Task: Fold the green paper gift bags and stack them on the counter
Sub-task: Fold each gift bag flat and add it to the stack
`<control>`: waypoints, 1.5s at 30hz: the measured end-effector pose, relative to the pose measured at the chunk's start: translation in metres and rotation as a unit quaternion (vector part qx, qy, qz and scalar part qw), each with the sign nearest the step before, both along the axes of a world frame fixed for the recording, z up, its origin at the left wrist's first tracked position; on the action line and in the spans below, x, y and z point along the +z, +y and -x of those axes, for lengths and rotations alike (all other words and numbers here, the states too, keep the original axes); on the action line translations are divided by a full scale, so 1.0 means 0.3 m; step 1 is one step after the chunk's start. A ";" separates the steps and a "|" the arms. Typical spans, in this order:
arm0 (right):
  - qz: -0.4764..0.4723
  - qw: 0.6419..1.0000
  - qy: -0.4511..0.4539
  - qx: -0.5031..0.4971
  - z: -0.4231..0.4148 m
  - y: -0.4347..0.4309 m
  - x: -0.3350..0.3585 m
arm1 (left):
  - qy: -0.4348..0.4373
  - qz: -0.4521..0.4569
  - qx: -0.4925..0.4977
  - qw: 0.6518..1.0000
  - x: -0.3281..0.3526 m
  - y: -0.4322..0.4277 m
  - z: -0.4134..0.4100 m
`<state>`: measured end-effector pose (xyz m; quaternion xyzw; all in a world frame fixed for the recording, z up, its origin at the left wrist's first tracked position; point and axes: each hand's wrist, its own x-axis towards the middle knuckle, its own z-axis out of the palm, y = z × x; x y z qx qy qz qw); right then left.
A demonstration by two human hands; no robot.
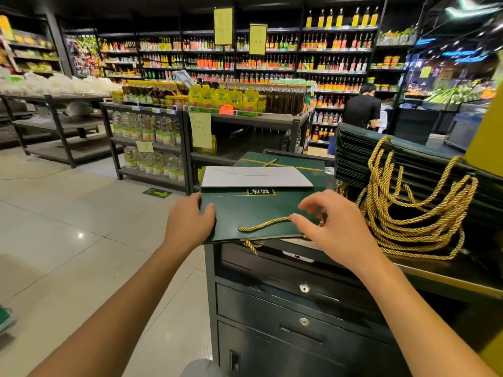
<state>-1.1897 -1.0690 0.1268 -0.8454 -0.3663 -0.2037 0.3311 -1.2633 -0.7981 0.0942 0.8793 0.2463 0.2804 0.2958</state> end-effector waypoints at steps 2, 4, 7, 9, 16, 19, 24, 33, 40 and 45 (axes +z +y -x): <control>0.030 0.999 -0.009 0.039 0.001 0.025 0.012 | 0.074 -0.102 0.024 0.992 0.016 -0.003 -0.014; 0.077 0.993 0.008 0.088 0.009 0.060 0.023 | 0.113 -0.157 0.021 0.981 0.032 -0.014 -0.024; 0.146 0.979 0.042 0.138 0.022 0.133 0.028 | 0.106 -0.189 -0.062 0.974 0.052 -0.033 -0.049; 0.182 0.972 0.050 0.137 0.024 0.174 0.026 | 0.136 -0.187 -0.143 0.962 0.061 -0.059 -0.063; 0.222 0.967 0.035 0.117 0.027 0.235 0.035 | 0.180 -0.183 -0.190 0.948 0.034 -0.069 -0.064; 0.237 0.966 0.027 0.099 0.026 0.246 0.038 | 0.183 -0.185 -0.200 0.945 0.028 -0.060 -0.067; 0.273 0.959 -0.019 0.080 0.046 0.265 0.037 | 0.179 -0.192 -0.205 0.943 0.020 -0.054 -0.066; 0.130 0.989 0.019 0.069 0.014 0.251 0.019 | 0.176 -0.175 -0.208 0.946 0.012 -0.041 -0.081; -0.026 0.994 0.065 0.084 -0.032 0.218 0.073 | 0.181 -0.175 -0.211 0.945 0.017 -0.034 -0.084; 0.039 0.986 0.119 0.108 -0.066 0.149 0.103 | 0.166 -0.176 -0.212 0.947 0.028 -0.045 -0.073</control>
